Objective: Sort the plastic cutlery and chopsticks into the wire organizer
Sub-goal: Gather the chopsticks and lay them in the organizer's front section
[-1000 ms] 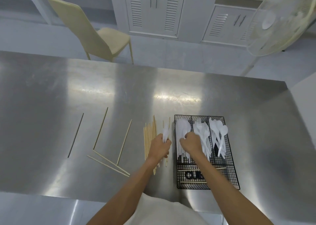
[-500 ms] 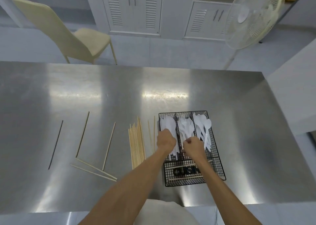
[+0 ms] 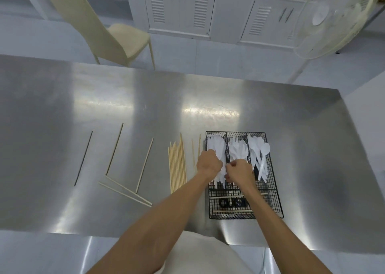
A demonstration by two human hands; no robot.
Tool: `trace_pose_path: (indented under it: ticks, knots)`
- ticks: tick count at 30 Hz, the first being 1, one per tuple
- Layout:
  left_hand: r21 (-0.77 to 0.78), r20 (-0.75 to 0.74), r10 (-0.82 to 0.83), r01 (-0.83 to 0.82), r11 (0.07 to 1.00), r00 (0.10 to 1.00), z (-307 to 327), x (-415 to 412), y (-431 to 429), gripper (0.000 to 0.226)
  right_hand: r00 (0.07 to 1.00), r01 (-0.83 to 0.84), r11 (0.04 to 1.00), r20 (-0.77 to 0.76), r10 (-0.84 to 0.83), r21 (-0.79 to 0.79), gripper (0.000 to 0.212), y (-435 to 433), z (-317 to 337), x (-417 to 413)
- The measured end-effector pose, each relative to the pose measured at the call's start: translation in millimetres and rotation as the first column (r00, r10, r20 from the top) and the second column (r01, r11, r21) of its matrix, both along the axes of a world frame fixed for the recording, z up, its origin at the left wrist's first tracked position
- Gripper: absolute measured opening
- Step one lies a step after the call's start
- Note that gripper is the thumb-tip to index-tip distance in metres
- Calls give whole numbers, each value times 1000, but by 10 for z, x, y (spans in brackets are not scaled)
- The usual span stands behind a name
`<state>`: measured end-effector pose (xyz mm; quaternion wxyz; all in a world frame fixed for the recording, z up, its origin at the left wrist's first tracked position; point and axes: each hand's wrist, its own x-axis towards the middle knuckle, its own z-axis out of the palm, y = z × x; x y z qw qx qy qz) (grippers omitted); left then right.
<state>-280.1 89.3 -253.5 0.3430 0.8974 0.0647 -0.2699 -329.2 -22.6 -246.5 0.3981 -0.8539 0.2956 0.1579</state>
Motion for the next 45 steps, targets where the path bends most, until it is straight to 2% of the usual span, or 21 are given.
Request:
trace_pose_path:
  ticks: [4, 7, 16, 22, 25, 27, 33, 37, 40, 42, 45]
  knots:
    - [-10, 34, -1, 1, 1000, 999, 19, -7, 206, 20, 1000, 5, 1000, 1, -5, -19, 25, 131, -3, 26]
    - [-2, 63, 45, -45, 999, 997, 33, -35, 510, 33, 1000, -5, 1000, 11, 5, -8, 23, 320, -19, 50]
    - [-15, 111, 220, -219, 976, 969, 35, -51, 1705, 32, 988, -151, 987, 42, 149, 47, 15, 1318, -24, 303]
    - [28, 116, 319, -324, 946, 941, -41, 27, 2487, 18, 969, -248, 968, 20, 247, 44, 8, 2015, -106, 453]
    - [38, 146, 399, -408, 912, 905, -126, 71, 2827, 14, 954, -298, 953, -3, 298, 53, 11, 2383, -214, 499]
    - [54, 166, 432, -445, 894, 887, -188, 130, 3034, 20, 947, -318, 948, -32, 318, 25, 14, 2600, -296, 527]
    - [198, 169, 369, -398, 895, 914, -396, 395, 3488, 36, 968, -221, 966, -153, 200, -133, 38, 3043, -492, 584]
    - [267, 159, 262, -297, 917, 952, -499, 592, 3615, 46, 971, -193, 961, -177, 159, -197, 30, 3172, -546, 669]
    - [273, 150, 219, -253, 928, 964, -580, 736, 3638, 41, 966, -196, 957, -211, 150, -216, 19, 3234, -570, 737]
    - [311, 135, 178, -213, 926, 975, -608, 816, 3646, 37, 956, -230, 946, -236, 175, -228, 14, 3256, -582, 784]
    - [364, 128, 78, -120, 924, 989, -633, 905, 3676, 33, 920, -341, 916, -275, 279, -213, 16, 3249, -580, 864]
